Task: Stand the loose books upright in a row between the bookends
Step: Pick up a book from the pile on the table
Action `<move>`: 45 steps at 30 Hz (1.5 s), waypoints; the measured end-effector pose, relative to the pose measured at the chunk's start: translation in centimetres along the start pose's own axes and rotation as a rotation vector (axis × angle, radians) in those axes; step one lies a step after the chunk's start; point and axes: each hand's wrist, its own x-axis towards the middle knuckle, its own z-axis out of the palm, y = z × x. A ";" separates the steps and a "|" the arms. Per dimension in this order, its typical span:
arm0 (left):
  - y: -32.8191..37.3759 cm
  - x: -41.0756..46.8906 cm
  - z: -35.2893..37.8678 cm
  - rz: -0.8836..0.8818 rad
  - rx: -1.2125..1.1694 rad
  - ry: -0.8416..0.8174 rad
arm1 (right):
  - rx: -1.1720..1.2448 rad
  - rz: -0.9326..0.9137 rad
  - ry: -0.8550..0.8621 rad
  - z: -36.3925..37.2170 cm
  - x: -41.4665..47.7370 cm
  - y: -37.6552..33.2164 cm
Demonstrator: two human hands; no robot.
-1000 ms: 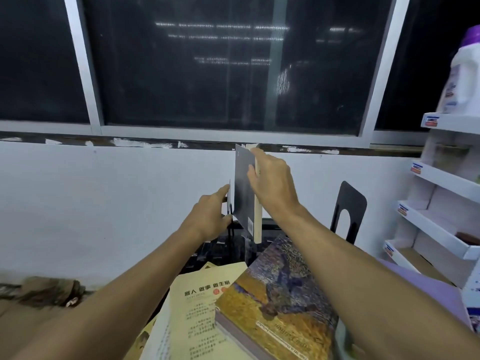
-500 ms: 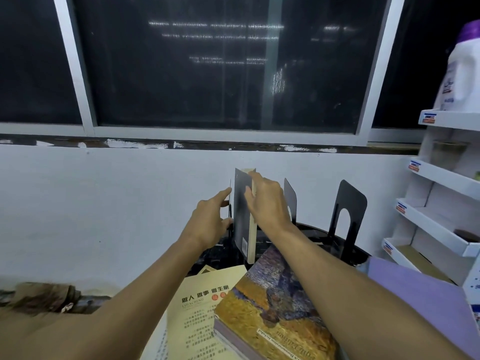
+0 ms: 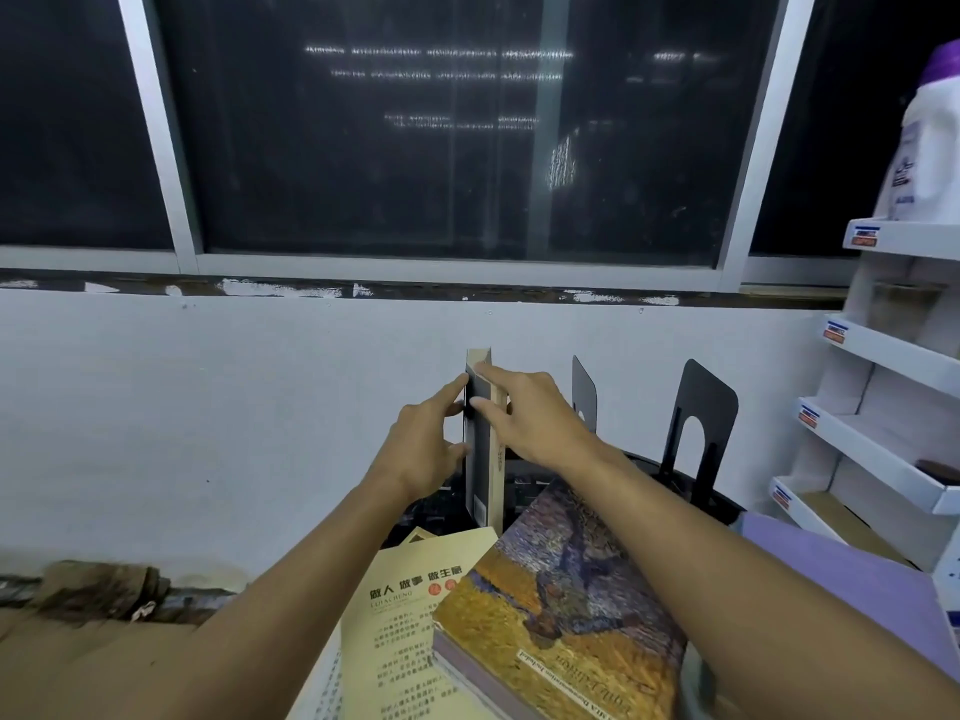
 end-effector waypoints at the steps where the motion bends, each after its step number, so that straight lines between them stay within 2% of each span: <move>1: 0.1 0.0 -0.1 0.001 -0.005 -0.005 | -0.013 -0.008 -0.032 -0.1 -0.1 0.1; 5: 0.5 -0.4 -0.3 0.016 -0.038 -0.039 | 0.024 0.015 -0.177 -0.9 -0.1 0.5; 10: 0.6 -0.6 -0.3 0.019 -0.058 -0.064 | -0.045 0.036 -0.374 -2.0 0.0 1.1; 21: 1.1 -1.3 0.8 0.103 -0.085 -0.012 | -0.044 -0.012 -0.296 -0.3 0.2 1.1; 28: 1.1 -1.4 2.0 0.040 -0.092 0.029 | -0.103 -0.042 -0.282 -0.5 0.6 0.6; 45: 1.5 -2.5 1.1 0.061 -0.020 0.011 | -0.203 -0.092 -0.277 -0.5 -1.2 0.1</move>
